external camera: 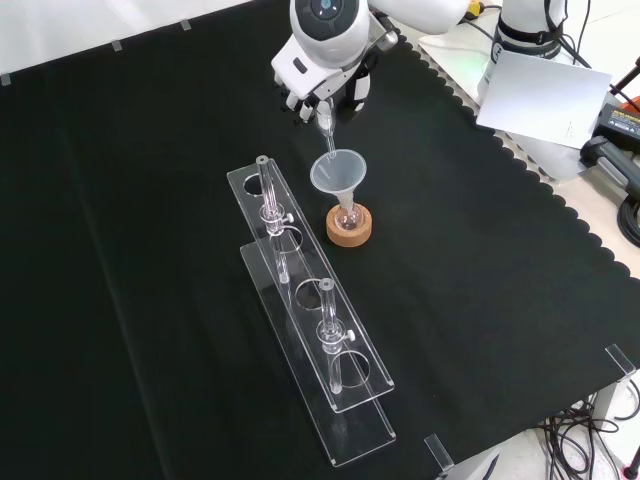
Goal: Pour all the NaCl from the weighing funnel into the round-bottom flask.
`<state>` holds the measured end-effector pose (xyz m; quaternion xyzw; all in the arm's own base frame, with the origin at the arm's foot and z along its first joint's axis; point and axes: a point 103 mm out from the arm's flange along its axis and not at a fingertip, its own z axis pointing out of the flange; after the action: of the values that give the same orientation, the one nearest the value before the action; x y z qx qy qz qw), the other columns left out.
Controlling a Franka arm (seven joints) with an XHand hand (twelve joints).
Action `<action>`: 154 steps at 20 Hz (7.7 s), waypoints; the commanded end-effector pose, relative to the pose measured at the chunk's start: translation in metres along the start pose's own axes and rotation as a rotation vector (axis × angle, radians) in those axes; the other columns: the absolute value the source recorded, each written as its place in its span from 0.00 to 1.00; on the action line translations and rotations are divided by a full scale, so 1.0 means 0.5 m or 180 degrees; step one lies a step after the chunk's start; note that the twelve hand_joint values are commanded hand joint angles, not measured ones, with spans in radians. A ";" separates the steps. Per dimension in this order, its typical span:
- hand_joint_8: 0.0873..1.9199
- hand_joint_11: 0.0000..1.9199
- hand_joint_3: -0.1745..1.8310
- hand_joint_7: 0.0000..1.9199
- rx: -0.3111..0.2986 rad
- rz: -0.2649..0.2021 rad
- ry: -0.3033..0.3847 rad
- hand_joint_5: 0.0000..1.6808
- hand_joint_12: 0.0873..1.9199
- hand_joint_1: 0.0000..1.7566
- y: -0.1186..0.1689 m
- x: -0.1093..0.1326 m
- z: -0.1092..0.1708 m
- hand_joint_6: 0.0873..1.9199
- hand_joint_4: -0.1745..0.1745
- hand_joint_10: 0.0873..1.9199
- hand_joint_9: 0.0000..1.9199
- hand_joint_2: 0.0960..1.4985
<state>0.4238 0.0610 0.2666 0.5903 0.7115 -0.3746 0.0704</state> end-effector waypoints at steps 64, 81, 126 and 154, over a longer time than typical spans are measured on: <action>0.23 0.61 0.37 0.53 -0.0176 0.0129 -0.1761 0.91 0.38 0.66 -0.017 0.046 -0.075 0.03 1.00 0.00 0.73 0.38; 0.23 0.61 0.38 0.52 -0.0147 0.0164 -0.2052 0.91 0.38 0.66 -0.013 0.066 -0.087 0.03 1.00 0.00 0.73 0.38; 0.24 0.60 0.38 0.52 -0.0222 0.0201 -0.1479 0.91 0.38 0.66 -0.017 0.038 -0.076 0.03 1.00 0.00 0.72 0.38; 0.24 0.60 0.37 0.51 -0.0215 0.0328 0.0360 0.91 0.38 0.66 0.005 -0.092 -0.010 0.03 1.00 0.00 0.72 0.38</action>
<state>0.4402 0.0410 0.2944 0.6269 0.6946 -0.3390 0.0984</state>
